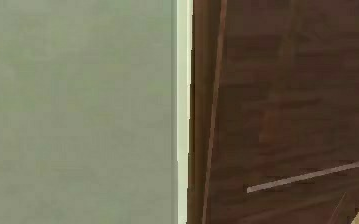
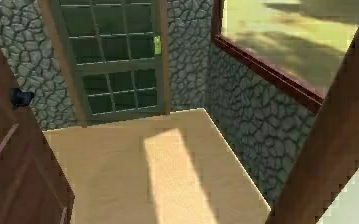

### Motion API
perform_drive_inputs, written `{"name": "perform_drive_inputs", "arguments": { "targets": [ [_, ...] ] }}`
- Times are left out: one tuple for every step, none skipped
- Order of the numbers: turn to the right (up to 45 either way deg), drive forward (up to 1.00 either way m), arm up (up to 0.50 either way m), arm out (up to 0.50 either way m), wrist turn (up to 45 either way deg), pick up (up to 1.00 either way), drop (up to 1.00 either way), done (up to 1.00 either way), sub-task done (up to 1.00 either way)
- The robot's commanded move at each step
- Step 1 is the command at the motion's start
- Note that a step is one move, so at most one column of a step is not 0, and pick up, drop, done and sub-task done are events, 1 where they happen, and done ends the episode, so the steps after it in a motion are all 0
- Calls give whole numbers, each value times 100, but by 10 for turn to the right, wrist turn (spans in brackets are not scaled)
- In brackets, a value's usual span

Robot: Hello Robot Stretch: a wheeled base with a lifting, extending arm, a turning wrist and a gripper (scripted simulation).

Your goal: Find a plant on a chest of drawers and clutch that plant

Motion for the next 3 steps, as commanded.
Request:
{"name": "perform_drive_inputs", "arguments": {
  "targets": [
    [450,0,0,0,0,0,0,0,0],
    [270,0,0,0,0,0,0,0,0],
    [0,100,0,0,0,0,0,0,0]
  ]
}}
